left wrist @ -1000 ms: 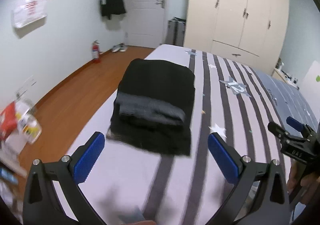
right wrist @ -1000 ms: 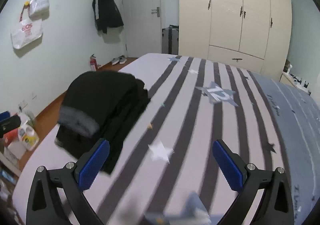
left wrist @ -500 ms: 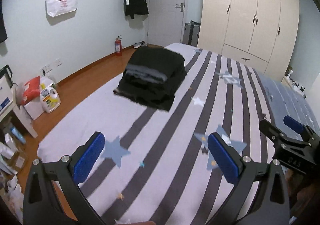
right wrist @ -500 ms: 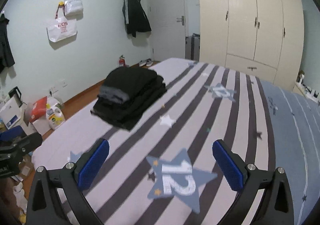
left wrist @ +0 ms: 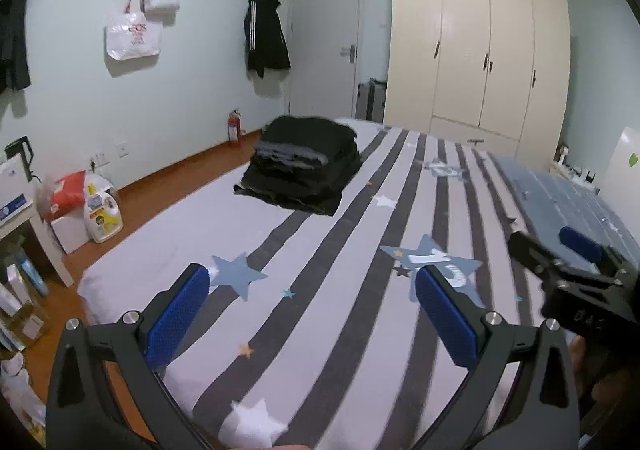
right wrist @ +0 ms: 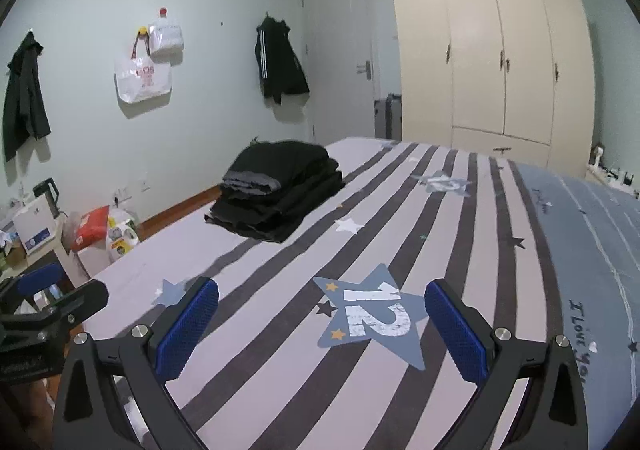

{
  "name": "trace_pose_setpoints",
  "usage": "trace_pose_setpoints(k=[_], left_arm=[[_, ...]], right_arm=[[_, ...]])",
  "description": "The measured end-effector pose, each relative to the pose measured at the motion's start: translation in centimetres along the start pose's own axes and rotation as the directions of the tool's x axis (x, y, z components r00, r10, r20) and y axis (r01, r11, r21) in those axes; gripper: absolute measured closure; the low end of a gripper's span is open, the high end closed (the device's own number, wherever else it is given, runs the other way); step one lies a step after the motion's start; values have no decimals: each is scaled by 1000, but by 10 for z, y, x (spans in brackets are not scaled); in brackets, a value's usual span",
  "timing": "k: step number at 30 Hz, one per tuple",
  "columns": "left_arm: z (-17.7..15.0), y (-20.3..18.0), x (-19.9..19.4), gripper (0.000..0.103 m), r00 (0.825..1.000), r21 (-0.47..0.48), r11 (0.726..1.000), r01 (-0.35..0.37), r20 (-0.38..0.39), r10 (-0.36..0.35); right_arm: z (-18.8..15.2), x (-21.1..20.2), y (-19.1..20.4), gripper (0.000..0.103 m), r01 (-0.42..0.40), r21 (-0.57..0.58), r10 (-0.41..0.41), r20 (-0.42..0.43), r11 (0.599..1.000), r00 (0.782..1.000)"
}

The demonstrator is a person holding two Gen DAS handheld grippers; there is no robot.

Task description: Fold clothes

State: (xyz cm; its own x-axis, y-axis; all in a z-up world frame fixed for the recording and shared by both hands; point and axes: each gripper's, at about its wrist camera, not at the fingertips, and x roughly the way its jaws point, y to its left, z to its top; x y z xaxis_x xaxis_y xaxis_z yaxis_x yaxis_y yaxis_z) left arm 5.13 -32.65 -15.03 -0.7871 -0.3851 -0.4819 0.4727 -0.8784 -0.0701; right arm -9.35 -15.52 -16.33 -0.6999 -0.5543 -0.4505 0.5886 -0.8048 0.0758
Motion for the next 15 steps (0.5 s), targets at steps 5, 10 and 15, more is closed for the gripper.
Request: trace_pose_setpoints(k=[5,10,15], left_arm=[[6,-10,-74,1,1000,-36,999,1,-6,-1],[20,-23,-130,1,999,-29,999,-20,39,21],[30,-31,-161,1,998,-42,999,-20,60,22]], right_arm=[[7,-63,13,1,-32,-2,32,-28,999,999],[26,-122,23,1,-41,-37,41,5,998,999],[48,-166,22,1,-28,-43,30,51,999,998]])
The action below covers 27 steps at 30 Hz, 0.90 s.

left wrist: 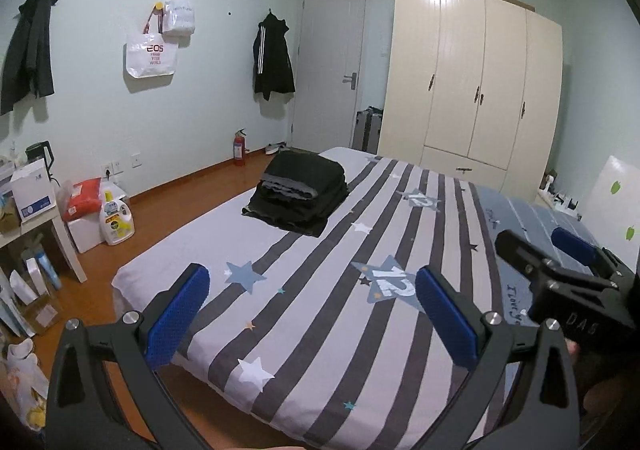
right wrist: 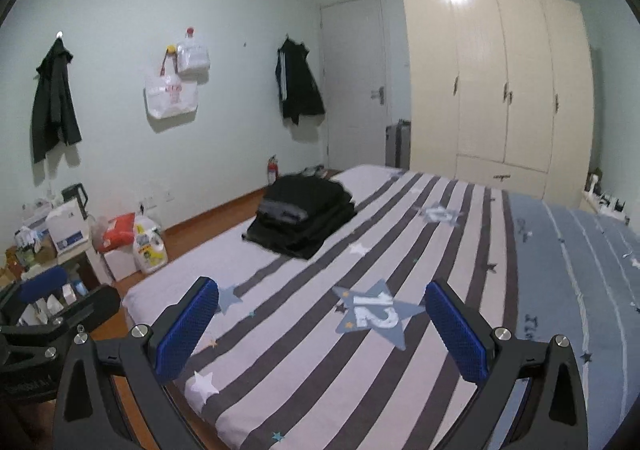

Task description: Fold clothes

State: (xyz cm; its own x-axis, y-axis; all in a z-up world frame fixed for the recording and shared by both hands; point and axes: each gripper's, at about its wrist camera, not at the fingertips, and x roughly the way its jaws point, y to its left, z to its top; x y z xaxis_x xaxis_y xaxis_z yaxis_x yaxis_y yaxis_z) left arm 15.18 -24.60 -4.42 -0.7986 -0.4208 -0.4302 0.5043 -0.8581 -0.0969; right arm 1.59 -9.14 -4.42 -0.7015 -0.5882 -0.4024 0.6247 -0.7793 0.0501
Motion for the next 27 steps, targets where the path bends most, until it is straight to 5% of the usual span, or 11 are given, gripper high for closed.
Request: trace_pose_setpoints(k=[27], left_arm=[[21,-21,-14,1,999,31,999,15,33,-16]], right_arm=[[17,-27,-15,1,10,16,-10,34,1000,999]])
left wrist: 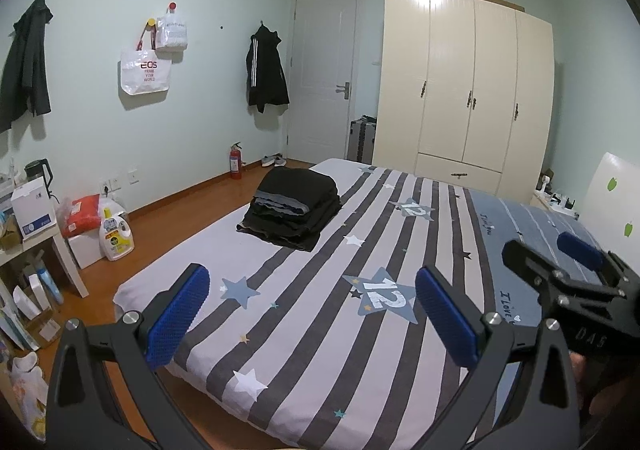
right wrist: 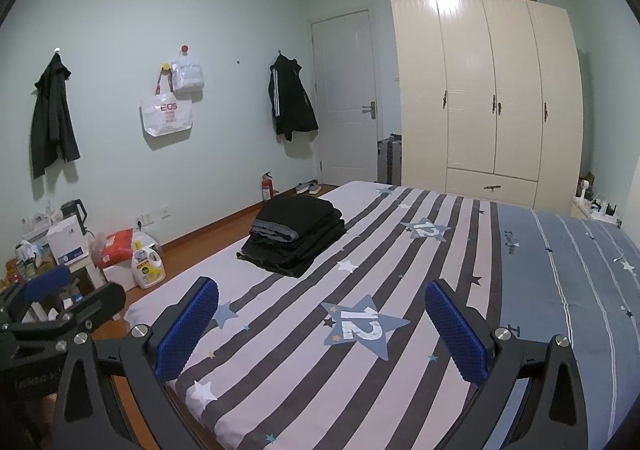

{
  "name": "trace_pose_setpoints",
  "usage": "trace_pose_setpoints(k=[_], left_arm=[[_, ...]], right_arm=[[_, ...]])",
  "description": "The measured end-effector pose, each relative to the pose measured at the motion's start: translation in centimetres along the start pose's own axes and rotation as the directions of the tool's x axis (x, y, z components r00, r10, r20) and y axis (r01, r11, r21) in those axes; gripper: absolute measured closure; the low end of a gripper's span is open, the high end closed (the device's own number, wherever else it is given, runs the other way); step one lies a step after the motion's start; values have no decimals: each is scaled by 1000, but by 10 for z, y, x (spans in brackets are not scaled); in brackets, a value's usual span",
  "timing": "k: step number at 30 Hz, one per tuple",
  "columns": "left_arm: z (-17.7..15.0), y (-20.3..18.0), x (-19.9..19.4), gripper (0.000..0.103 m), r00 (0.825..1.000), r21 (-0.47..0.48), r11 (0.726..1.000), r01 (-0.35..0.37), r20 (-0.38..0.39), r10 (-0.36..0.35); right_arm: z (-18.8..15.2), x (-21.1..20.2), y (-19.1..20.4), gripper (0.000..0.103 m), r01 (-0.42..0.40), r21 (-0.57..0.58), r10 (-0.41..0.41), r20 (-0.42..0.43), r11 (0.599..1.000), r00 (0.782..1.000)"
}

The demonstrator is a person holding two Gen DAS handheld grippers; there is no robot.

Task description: Fold clothes

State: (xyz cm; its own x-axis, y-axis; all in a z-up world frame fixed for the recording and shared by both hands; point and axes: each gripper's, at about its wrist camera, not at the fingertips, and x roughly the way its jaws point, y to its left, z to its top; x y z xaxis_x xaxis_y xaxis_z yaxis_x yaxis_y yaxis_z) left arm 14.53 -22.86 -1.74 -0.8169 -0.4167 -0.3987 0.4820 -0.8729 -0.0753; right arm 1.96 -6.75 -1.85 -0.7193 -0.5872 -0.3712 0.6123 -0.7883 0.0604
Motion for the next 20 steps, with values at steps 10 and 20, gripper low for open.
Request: trace_pose_setpoints(k=[10,20], left_arm=[[0,-6,-1,1,1000,8,1000,-3,-2,3],[-1,-9,-1,1,1000,8,1000,-1,2,1]], right_arm=[[1,-2,-7,1,13,4,-13,-10,1000,1000],[-1,-4,-9,1,19,3,-19,-12,1000,1000]])
